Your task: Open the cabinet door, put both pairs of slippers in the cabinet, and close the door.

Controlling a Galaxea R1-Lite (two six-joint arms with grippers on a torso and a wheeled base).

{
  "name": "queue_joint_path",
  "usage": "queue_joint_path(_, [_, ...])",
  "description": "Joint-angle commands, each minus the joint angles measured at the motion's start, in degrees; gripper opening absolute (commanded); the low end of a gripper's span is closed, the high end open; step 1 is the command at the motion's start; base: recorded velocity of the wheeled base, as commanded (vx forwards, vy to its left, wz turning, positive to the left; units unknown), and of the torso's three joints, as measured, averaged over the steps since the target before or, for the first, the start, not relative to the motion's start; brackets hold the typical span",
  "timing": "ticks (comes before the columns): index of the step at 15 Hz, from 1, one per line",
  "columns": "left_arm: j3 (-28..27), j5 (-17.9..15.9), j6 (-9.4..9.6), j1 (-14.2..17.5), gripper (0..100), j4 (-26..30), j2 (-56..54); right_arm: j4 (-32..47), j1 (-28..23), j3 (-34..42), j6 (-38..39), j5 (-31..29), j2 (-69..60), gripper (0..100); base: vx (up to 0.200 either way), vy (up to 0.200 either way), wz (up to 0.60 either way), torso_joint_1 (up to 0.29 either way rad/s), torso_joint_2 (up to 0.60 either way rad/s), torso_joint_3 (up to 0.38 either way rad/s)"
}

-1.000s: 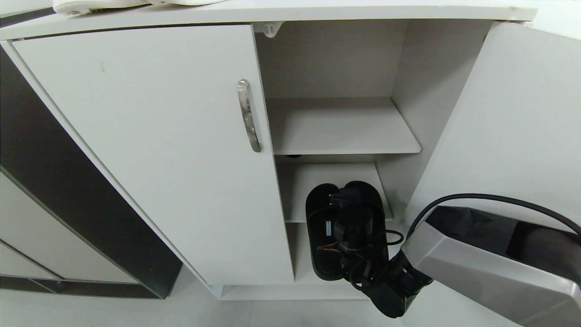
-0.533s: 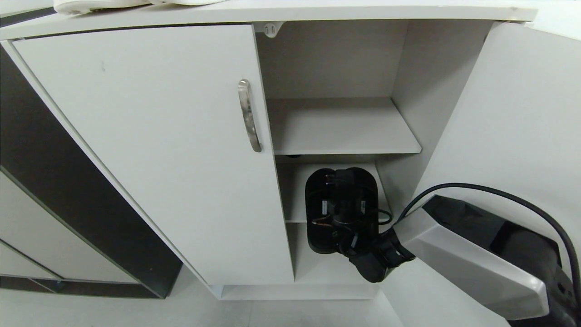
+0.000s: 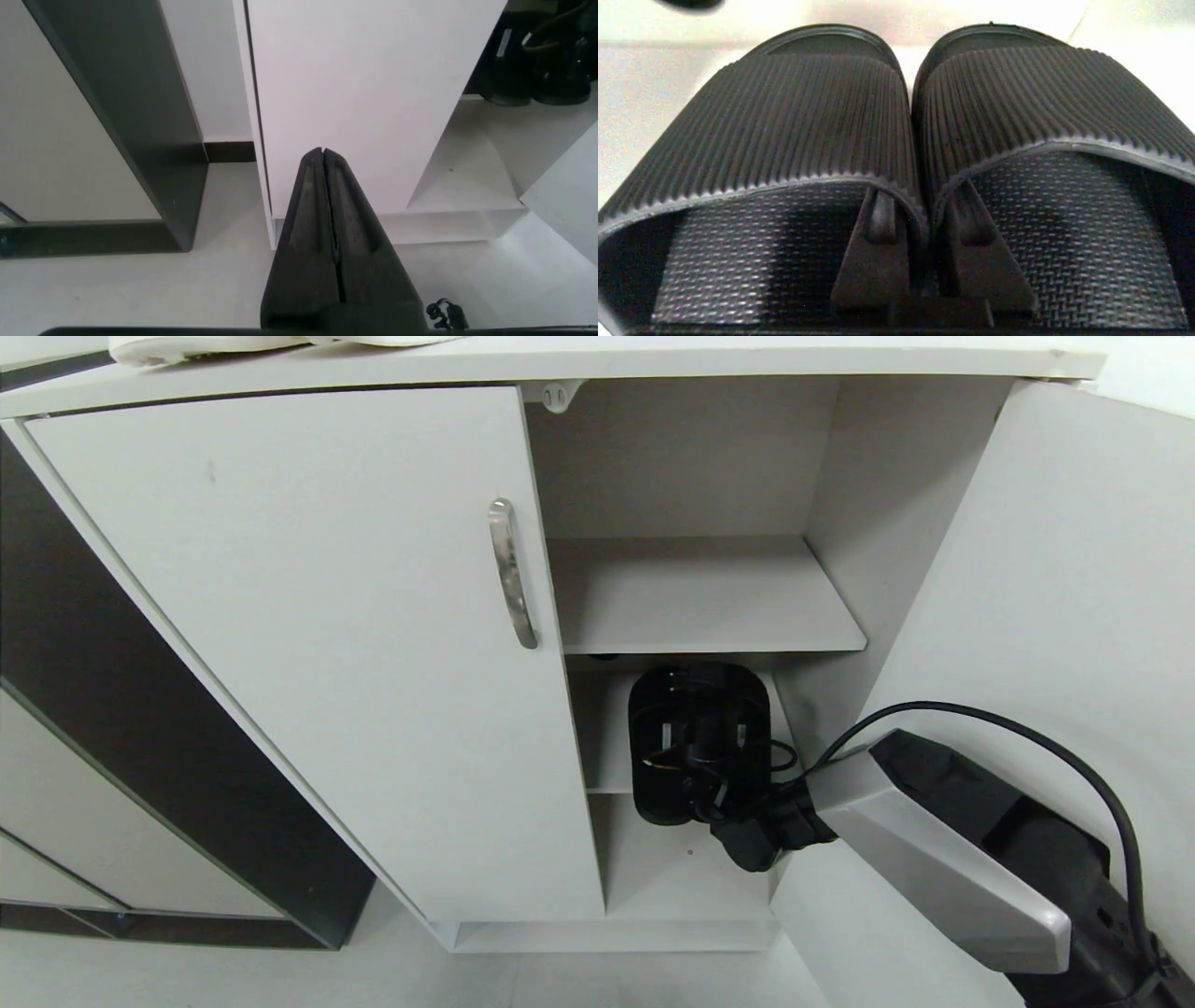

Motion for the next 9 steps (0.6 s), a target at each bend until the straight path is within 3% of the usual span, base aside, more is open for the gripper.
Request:
queue_joint_path(1, [0.0, 0.0, 0.02, 0.0, 0, 0.0, 0.1, 1.1, -0.4, -4.6, -0.1, 0.1, 1.9, 0, 0.0, 0.0, 0.0, 0.0, 0.0, 0.0])
queue_joint_path(9, [0.0, 0.1, 0.02, 0.0, 0, 0.0, 0.1, 2.9, -1.3, -8.8, 0.0, 1.0, 4.0, 0, 0.0, 0.0, 0.0, 0.0, 0.0, 0.0])
